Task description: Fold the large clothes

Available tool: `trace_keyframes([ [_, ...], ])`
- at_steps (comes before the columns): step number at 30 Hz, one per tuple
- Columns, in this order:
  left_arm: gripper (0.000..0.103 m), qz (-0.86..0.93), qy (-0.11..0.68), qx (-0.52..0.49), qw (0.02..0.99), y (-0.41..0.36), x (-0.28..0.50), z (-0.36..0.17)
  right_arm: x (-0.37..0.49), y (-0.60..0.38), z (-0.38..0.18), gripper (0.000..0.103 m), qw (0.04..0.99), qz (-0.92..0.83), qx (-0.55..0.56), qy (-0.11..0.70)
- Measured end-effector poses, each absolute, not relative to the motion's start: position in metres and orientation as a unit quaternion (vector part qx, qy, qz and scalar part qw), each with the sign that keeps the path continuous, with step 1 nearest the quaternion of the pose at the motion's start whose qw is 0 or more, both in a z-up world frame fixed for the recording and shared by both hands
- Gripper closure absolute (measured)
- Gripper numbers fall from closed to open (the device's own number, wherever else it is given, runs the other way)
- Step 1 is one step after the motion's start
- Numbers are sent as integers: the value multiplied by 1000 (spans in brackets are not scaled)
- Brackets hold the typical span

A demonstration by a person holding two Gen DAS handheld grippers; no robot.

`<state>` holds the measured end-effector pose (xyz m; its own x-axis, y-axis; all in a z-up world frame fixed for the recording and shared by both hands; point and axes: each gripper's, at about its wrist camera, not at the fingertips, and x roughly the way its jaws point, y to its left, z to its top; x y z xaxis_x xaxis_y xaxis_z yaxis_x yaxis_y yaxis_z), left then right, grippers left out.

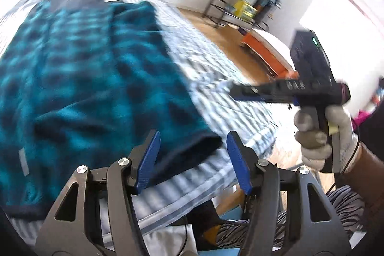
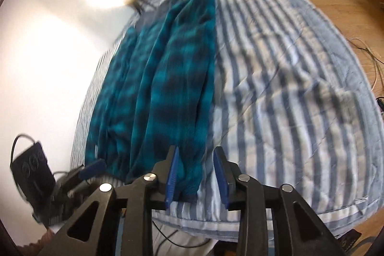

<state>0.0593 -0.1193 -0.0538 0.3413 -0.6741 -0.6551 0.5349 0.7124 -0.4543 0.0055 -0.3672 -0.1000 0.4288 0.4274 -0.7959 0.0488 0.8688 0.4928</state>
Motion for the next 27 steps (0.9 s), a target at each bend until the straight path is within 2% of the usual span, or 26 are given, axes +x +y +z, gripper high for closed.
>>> trace_keyframes([
  [5,44,-386,472,-17,793,-184,56,-77,4,-391,-89,70,825,100,243,501],
  [13,45,-347,493,29,797,-210,62,-118,8,-407,-82,68,828,97,280,476],
  [14,58,-342,492,33,800,-210,64,-122,10,-409,-82,68,827,99,284,475],
  [17,87,-335,494,4,802,-194,77,-127,16,-411,-84,67,826,100,290,473],
  [18,90,-337,500,-15,798,-190,82,-128,18,-411,-85,67,825,100,294,473],
  [22,93,-348,509,-102,780,-162,94,-120,38,-414,-90,53,825,101,309,462],
  [27,93,-358,487,-141,784,-146,91,-99,77,-420,-101,53,819,96,339,453],
])
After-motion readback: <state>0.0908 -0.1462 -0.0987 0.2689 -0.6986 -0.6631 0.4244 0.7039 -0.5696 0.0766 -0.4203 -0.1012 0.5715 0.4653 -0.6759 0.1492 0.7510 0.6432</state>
